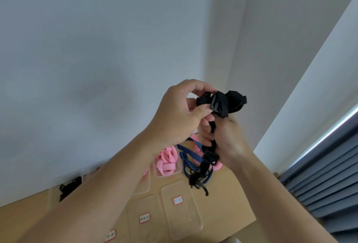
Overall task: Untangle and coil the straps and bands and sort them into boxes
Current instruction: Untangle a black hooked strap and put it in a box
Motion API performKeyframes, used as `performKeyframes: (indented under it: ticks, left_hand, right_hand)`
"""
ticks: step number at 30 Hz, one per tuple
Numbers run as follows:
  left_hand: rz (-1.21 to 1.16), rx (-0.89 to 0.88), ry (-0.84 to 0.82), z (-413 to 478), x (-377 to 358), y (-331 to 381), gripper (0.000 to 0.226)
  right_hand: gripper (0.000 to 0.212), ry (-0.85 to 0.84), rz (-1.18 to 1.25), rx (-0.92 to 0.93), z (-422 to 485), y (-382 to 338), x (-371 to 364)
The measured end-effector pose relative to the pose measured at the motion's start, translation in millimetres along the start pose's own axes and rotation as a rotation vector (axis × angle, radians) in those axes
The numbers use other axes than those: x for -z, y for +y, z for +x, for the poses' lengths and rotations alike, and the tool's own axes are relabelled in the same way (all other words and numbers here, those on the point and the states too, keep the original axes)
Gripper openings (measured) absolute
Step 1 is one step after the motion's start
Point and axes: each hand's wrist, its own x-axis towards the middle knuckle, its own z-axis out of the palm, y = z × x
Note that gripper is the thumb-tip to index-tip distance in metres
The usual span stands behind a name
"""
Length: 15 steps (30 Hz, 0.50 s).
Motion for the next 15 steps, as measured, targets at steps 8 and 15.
performKeyframes:
  ticks: [8, 15]
  left_hand:
    - [0.446, -0.250, 0.176, 6, -6, -21, 0.034]
    - [0.578, -0.257, 0.048, -1, 7, -29, 0.036]
  right_hand:
    - [0.030, 0.078, -0.213, 0.037, -20, 17, -24]
    - [0.028, -0.121, -1.425, 0.308, -36, -27, -4]
